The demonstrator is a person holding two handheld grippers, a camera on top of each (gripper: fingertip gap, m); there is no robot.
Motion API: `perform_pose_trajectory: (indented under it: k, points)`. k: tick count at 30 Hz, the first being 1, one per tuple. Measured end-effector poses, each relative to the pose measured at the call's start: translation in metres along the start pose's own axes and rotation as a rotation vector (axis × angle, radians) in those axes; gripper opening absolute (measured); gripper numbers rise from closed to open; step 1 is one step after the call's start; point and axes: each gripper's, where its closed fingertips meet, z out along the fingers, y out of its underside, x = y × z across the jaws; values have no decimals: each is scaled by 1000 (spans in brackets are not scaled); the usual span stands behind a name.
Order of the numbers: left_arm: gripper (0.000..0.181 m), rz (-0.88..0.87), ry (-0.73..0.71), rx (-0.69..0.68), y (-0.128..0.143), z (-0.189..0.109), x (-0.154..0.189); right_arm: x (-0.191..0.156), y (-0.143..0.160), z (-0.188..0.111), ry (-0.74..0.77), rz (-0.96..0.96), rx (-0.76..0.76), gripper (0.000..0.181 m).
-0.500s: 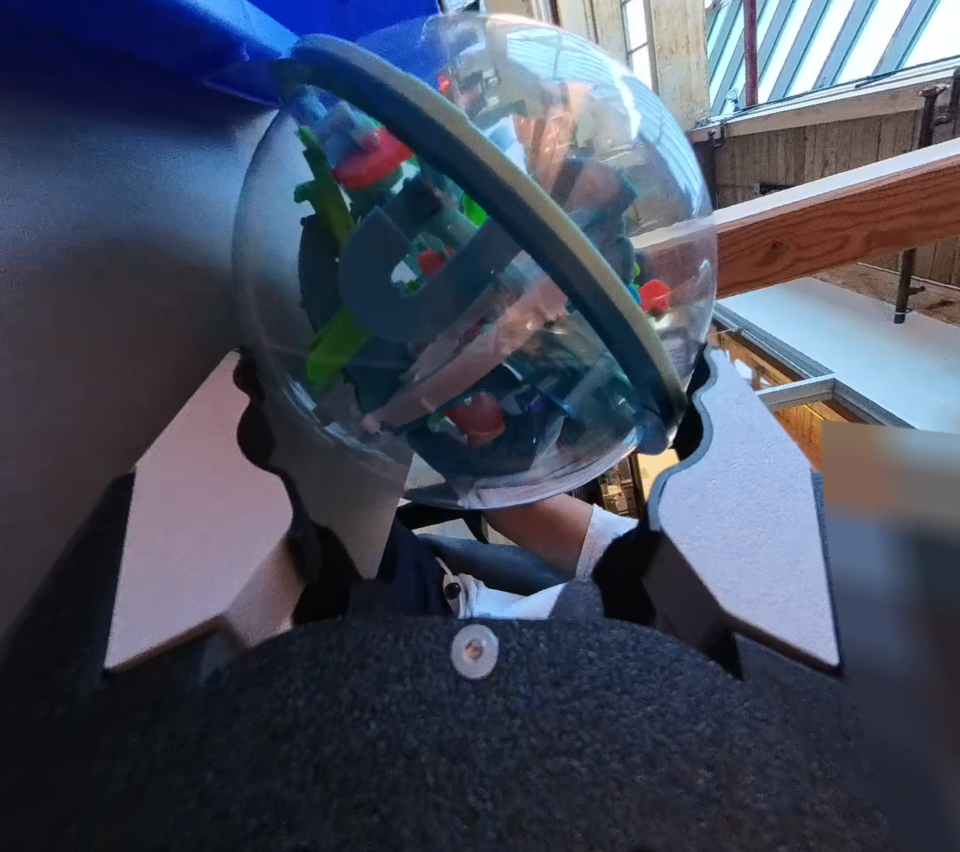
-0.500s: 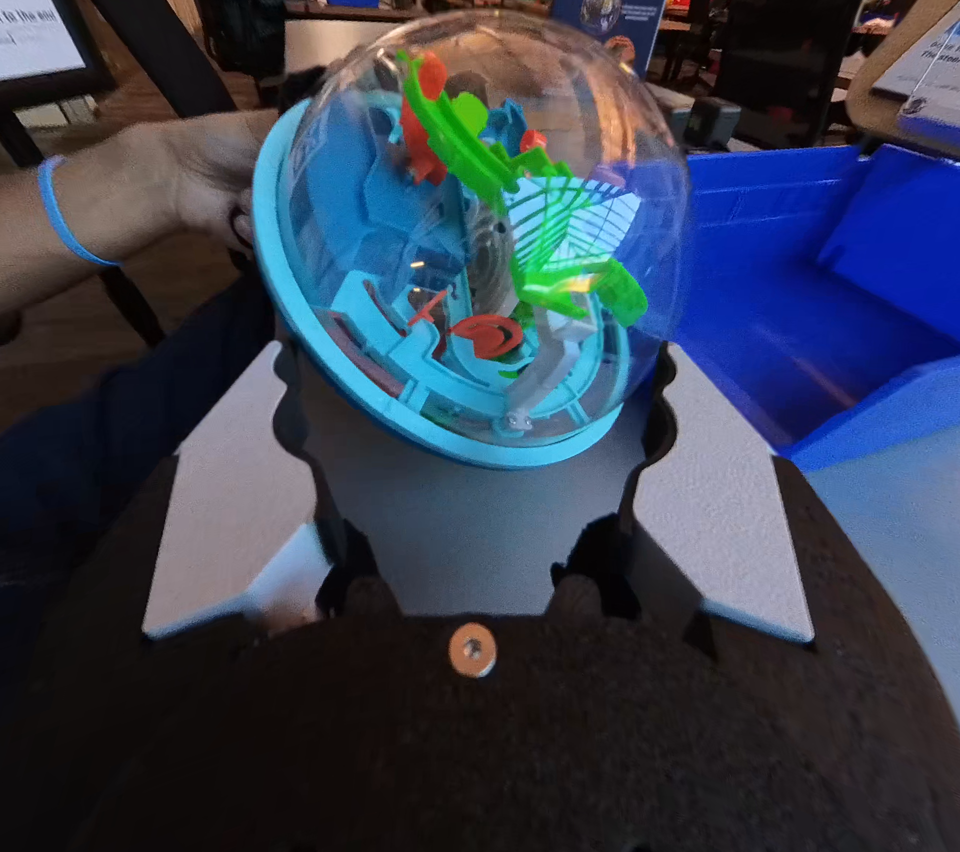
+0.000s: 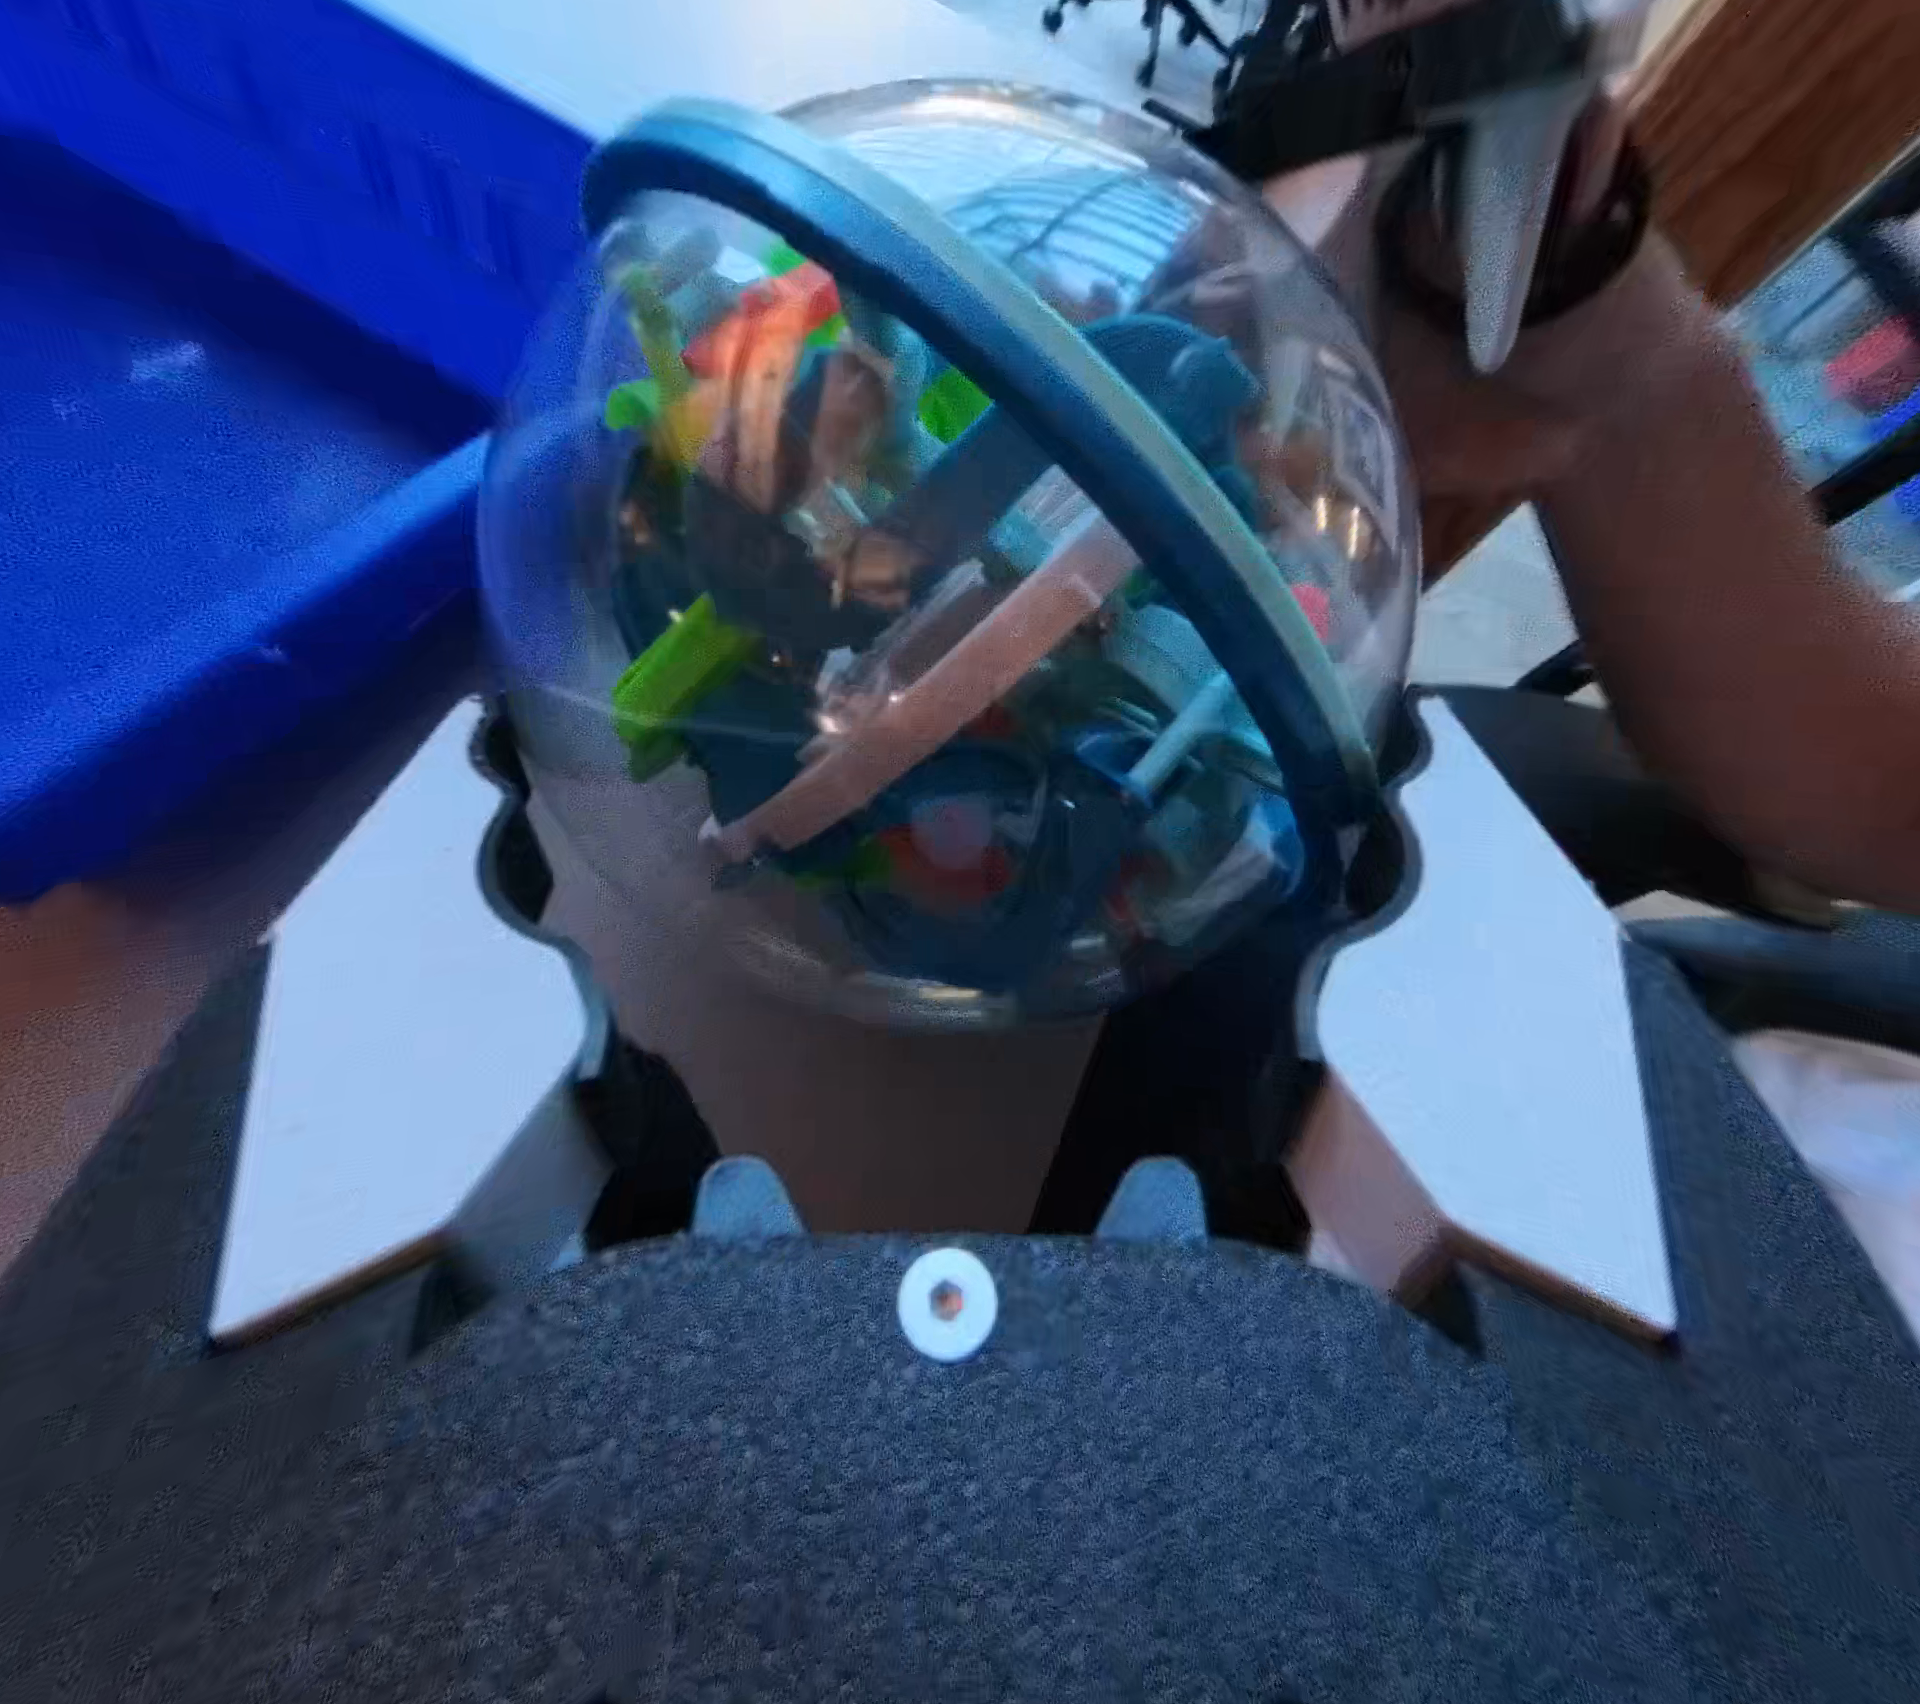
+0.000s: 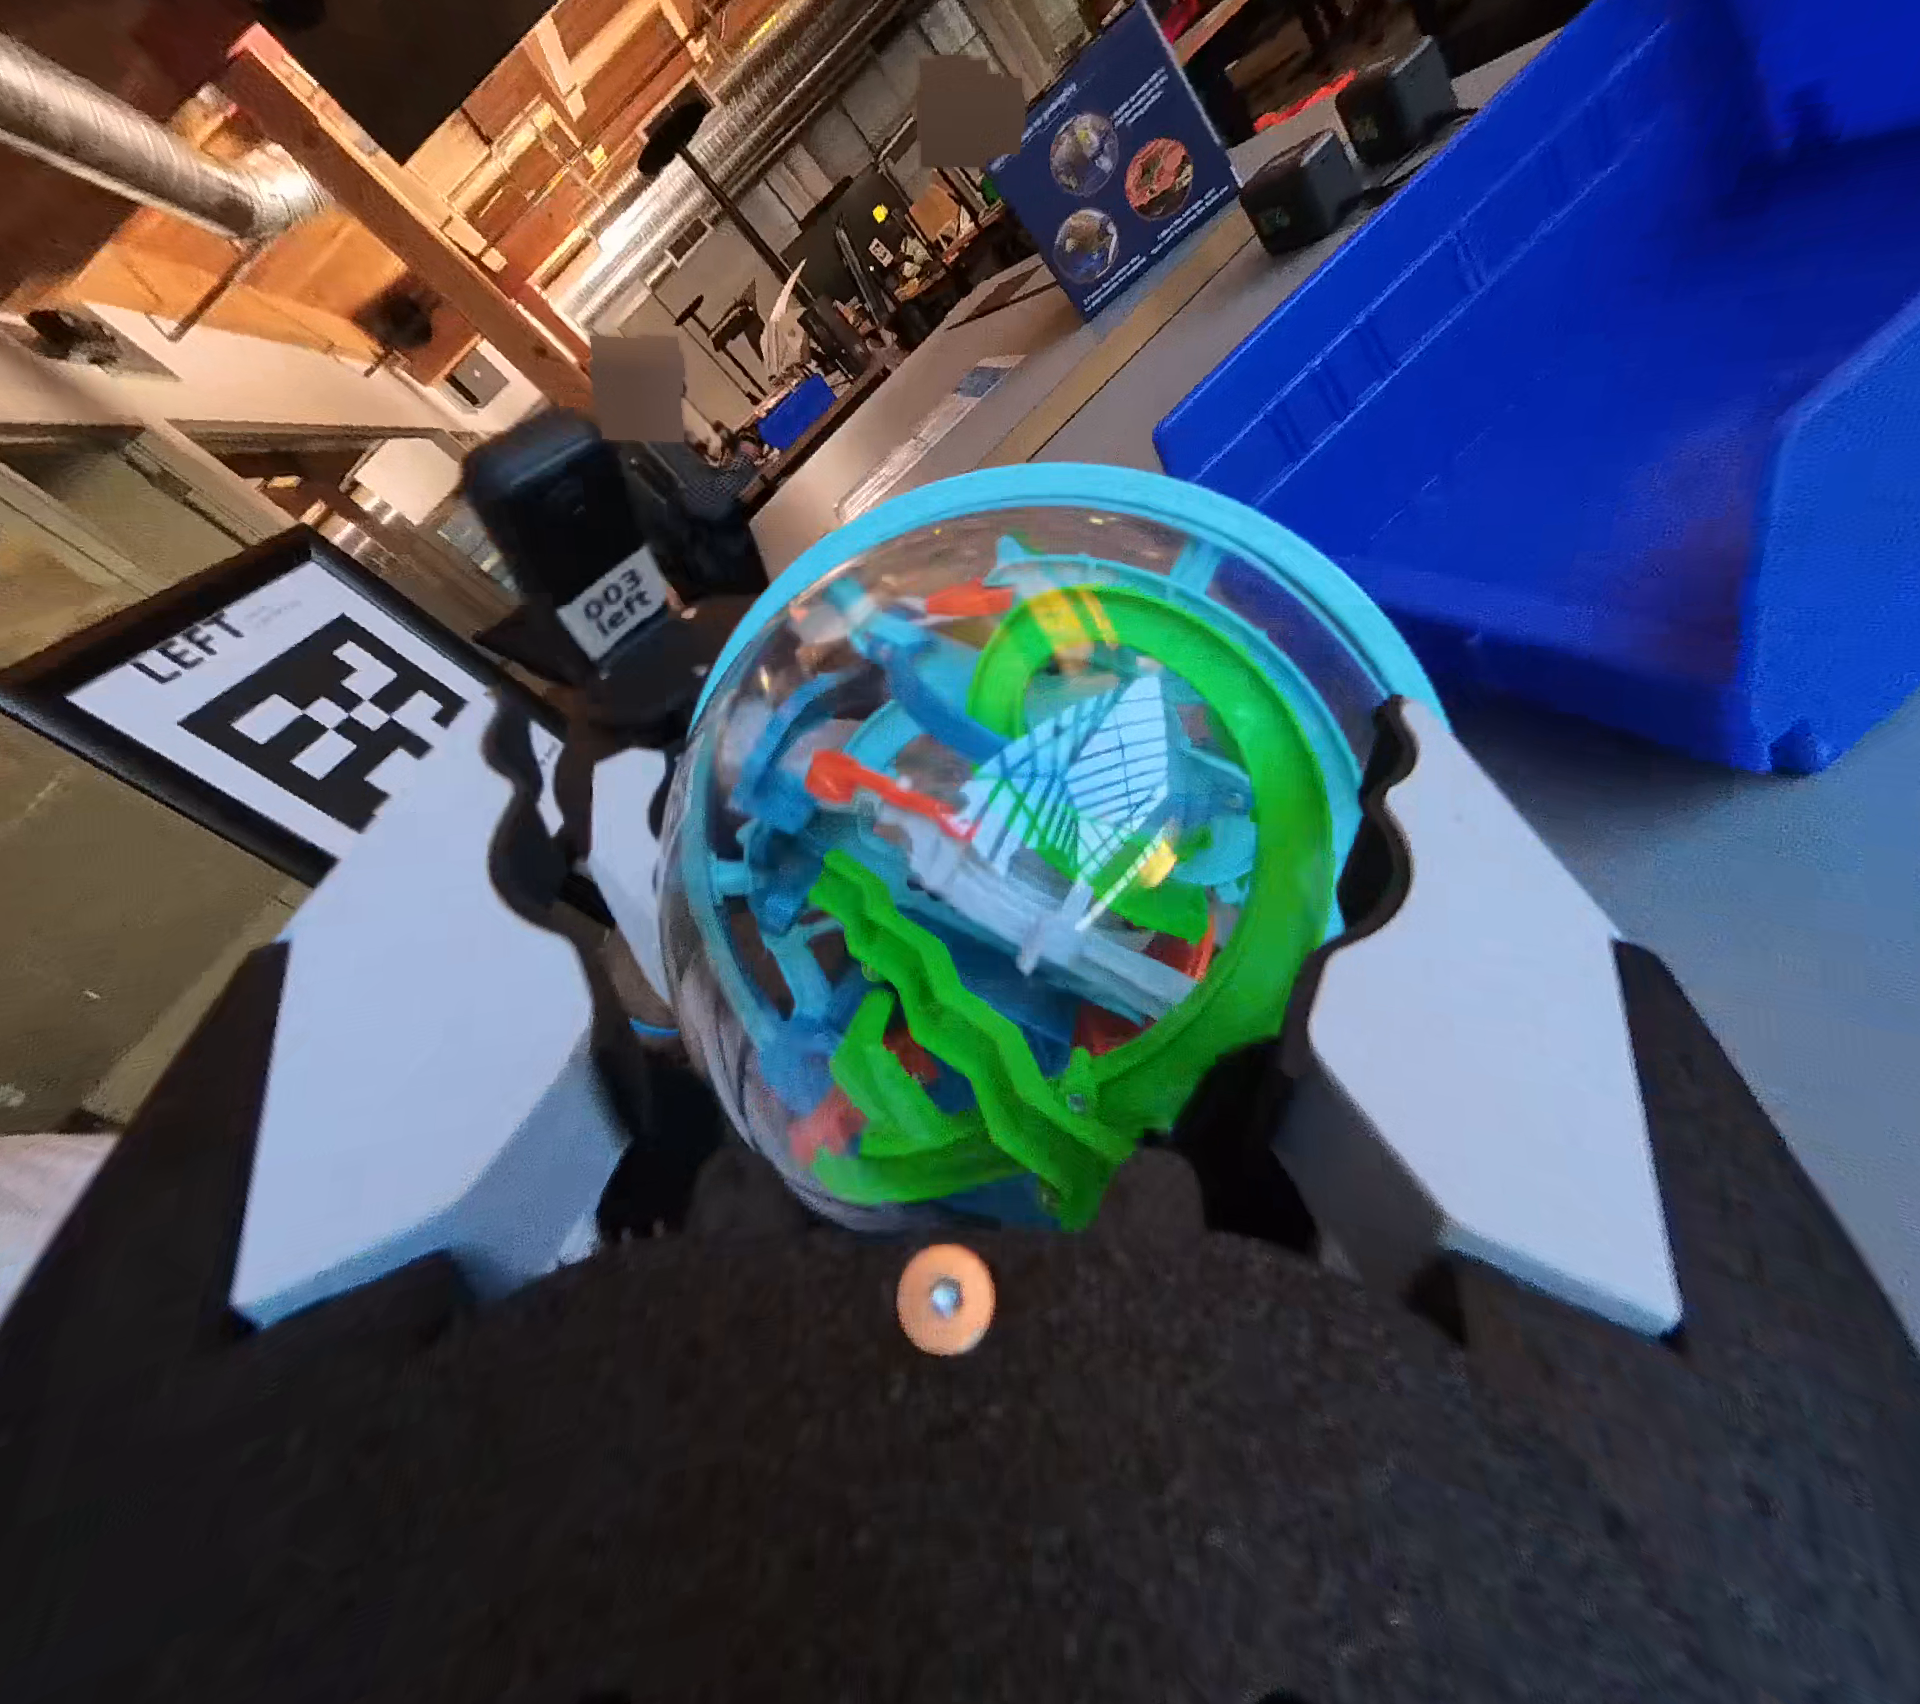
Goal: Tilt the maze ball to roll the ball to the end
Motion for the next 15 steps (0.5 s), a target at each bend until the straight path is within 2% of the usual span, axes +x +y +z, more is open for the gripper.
perform_pose_trajectory:
  k: [2,4,7,9,12,15]
  points:
    - [154,185,-80,-31,3,7,11,6,6,-4,58,-24,-61,152]
    - [155,335,-166,-49,4,14,19,11,14,-5,105,-135,-115,155]
    - [155,417,-218,-44,2,18,24,8,16,-15,59,-207,-126,152]
    - [152,434,-178,-2,-2,17,31,7,16,-23,6,-215,-98,151]
    - [153,248,25,63,-6,10,36,11,14,-34,-70,-182,-70,151]
    - [158,-1,211,98,-2,8,20,16,13,-48,-173,-149,-23,151]
